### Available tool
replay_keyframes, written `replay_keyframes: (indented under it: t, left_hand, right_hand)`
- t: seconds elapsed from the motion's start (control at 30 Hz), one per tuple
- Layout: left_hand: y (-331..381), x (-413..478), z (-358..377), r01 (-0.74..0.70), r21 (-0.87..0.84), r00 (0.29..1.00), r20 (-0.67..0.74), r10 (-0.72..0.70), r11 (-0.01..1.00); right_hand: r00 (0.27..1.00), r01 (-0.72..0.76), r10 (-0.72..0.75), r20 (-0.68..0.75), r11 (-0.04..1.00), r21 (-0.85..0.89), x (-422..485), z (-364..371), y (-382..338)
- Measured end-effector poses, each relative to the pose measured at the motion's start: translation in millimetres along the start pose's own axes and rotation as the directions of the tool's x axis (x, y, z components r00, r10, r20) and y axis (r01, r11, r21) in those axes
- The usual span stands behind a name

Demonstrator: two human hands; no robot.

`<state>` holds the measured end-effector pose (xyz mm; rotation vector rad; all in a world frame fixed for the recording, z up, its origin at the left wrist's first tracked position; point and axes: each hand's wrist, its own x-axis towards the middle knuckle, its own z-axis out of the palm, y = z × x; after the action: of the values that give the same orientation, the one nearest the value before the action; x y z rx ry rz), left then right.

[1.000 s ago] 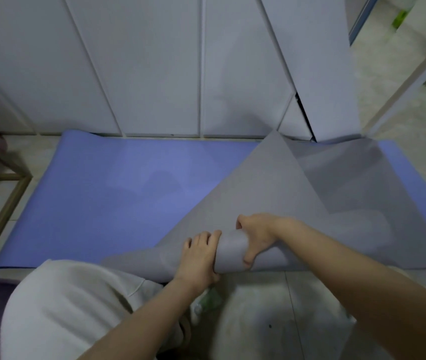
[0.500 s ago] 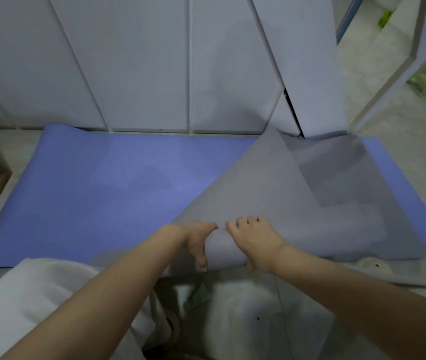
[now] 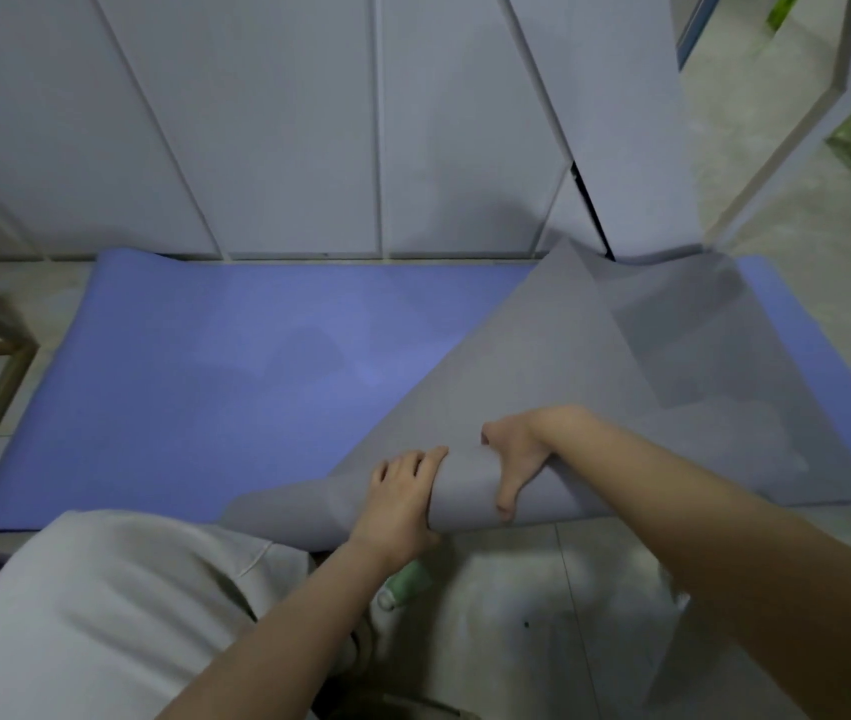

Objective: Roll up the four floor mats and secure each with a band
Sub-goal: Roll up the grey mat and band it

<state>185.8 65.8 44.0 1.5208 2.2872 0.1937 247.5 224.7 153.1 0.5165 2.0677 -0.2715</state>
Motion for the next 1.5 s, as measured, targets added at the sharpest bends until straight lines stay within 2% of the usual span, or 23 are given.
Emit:
replay_keyframes:
  t: [0.1,0.17,0.23,0.3,0.37,0.53,0.6,0.67,0.73,0.83,0.9,1.0,1.1,1.17,1.23,1.27,1.33,1.37,1.47,1.5]
  left_hand:
    - [0.6,11.2,-8.8,-0.040,-0.031,0.998,0.057,0.041,0.999]
    - [-3.2,18.5,-17.6,-0.043,-0.048,0.990,0.134,0.049,0.998]
    - [-5.9,25.9,-29.6,-0.061,-0.057,0.974,0.216,0.072,0.996]
    - [-4.2,34.0,-43.6,-0.109,-0.040,0.948,0.297,0.116,0.993]
    - [0.4,41.1,-57.4,-0.150,-0.020,0.911,0.387,0.146,0.988]
    - [10.5,47.0,-65.0,-0.144,-0.090,0.826,0.538,0.169,0.986]
    - [12.5,43.7,-58.0,-0.091,-0.151,0.831,0.534,0.159,0.984]
    - [10.7,38.0,-49.7,-0.049,-0.227,0.872,0.465,0.152,0.973]
    - [6.5,29.1,-37.2,-0.062,-0.245,0.930,0.338,0.145,0.968]
    - [6.7,8.5,-12.1,-0.052,-0.114,0.990,0.127,0.067,0.992]
    - [10.6,-3.0,2.9,-0.002,-0.042,1.000,0.031,0.003,0.999]
    - [11.5,-6.5,12.2,0.050,-0.086,0.995,-0.081,-0.057,0.995]
    - [8.1,3.2,5.2,-0.012,-0.101,0.998,-0.057,0.006,0.995]
    - [4.3,10.9,-1.7,-0.022,-0.093,1.000,0.017,0.024,0.995]
    - [1.0,19.1,-9.5,-0.031,-0.086,0.998,0.057,0.036,0.996]
    - [0.7,23.7,-15.3,-0.041,-0.092,0.996,0.073,0.048,0.995]
    - [1.4,32.9,-29.4,-0.076,-0.114,0.988,0.125,0.090,0.991]
    - [1.9,37.9,-36.2,-0.099,-0.128,0.979,0.166,0.120,0.987]
    - [4.1,48.1,-50.3,-0.144,-0.151,0.942,0.281,0.182,0.978]
    - [5.1,49.1,-52.3,-0.145,-0.155,0.935,0.300,0.186,0.977]
  right_hand:
    - [0.999,0.026,-0.025,-0.035,1.000,0.013,-1.0,7.0,5.8]
    - [0.986,0.071,-0.069,-0.153,0.997,0.012,-0.4,15.4,5.6]
    - [0.951,0.116,-0.143,-0.274,0.987,-0.110,-4.6,26.2,-1.7]
    - [0.873,0.018,-0.185,-0.452,0.937,-0.349,-8.8,41.1,-14.7]
    - [0.773,-0.178,-0.115,-0.623,0.904,-0.388,-20.3,46.5,-28.5]
    - [0.881,-0.117,-0.056,-0.470,0.937,-0.330,-19.7,57.5,-30.1]
    - [0.903,-0.092,-0.062,-0.424,0.938,-0.334,-14.0,55.6,-25.8]
    - [0.920,-0.079,-0.051,-0.388,0.947,-0.311,-10.0,50.4,-20.0]
    - [0.935,-0.069,-0.031,-0.353,0.961,-0.269,-7.2,40.4,-12.9]
    - [0.968,-0.049,-0.003,-0.252,0.978,-0.202,-4.3,22.6,-9.7]
    - [0.986,-0.044,0.013,-0.167,0.982,-0.183,-4.3,10.5,-13.1]
    - [0.996,-0.032,0.023,-0.083,0.993,-0.115,-6.9,-1.9,-15.9]
    - [0.998,-0.040,0.037,-0.041,0.996,-0.075,-10.7,-1.5,-12.3]
    - [0.991,-0.017,0.004,-0.133,0.995,-0.098,-12.7,6.8,-14.6]
    - [0.954,-0.024,-0.042,-0.297,0.977,-0.213,-13.9,21.8,-20.9]
    - [0.917,-0.057,-0.065,-0.393,0.955,-0.291,-12.4,31.9,-24.8]
    - [0.787,-0.215,-0.074,-0.613,0.898,-0.384,-3.8,52.8,-29.6]
    - [0.742,-0.264,-0.059,-0.668,0.890,-0.372,-0.7,58.0,-30.3]
    - [0.659,-0.256,-0.094,-0.746,0.905,-0.340,7.0,62.8,-27.0]
    - [0.677,-0.246,-0.099,-0.729,0.904,-0.350,4.5,60.8,-28.3]
